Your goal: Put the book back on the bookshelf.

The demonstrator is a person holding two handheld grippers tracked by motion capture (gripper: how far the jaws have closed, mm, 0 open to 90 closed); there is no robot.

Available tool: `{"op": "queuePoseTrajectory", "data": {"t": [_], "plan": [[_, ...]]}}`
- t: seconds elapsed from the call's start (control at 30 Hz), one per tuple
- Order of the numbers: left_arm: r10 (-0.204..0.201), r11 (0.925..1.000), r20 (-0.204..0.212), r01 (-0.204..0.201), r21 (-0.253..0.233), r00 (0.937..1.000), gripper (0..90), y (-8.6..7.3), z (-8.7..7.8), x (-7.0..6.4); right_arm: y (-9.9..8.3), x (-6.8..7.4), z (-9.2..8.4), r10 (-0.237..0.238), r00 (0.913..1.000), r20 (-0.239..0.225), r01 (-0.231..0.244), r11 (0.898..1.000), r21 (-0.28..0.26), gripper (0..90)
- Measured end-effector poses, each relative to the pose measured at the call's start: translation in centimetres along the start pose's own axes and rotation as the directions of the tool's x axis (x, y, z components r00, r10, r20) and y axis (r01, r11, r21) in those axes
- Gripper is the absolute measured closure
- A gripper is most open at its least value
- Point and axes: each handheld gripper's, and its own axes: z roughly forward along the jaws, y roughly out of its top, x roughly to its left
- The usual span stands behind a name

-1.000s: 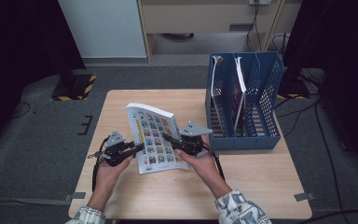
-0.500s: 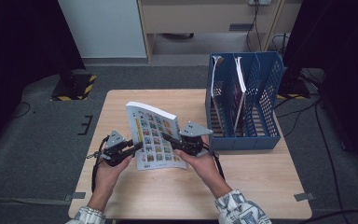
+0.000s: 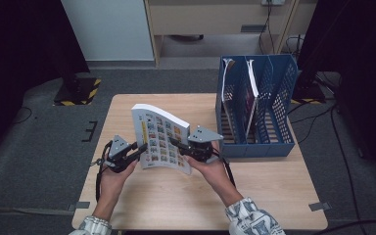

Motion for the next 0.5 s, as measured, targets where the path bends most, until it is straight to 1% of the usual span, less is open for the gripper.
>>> {"op": "queuePoseTrajectory", "data": {"t": [0.1,0.2,0.3,0.4,0.5], "plan": [[0.005,1.0000,-0.003,-0.005,-0.001,1.0000,70.4,0.0,0.1,0.0,0.0,-0.1,0.1,-0.004,1.0000,0.002,0.004,1.000,-0.003,72.7],[0.006,1.0000,0.002,-0.006,-0.003,1.0000,70.3,0.0,0.0,0.0,-0.1,-0.1,0.0,-0.004,1.0000,0.000,0.004,1.000,-0.008,72.6],[0.002,1.0000,0.018,-0.002,-0.005,0.9998,70.1,-0.2,-0.3,0.1,-0.2,0.1,-0.1,-0.001,1.0000,-0.004,0.001,1.000,-0.014,72.3],[0.000,1.0000,0.037,0.000,-0.005,0.9993,69.6,-0.4,-0.8,0.2,-0.3,0.4,-0.3,0.001,0.9998,-0.020,-0.001,1.000,-0.018,71.4],[0.003,1.0000,0.043,-0.003,-0.005,0.9991,69.2,-0.5,-1.0,0.2,-0.4,0.5,-0.4,0.006,0.9996,-0.027,-0.007,1.000,-0.024,69.4]]}}
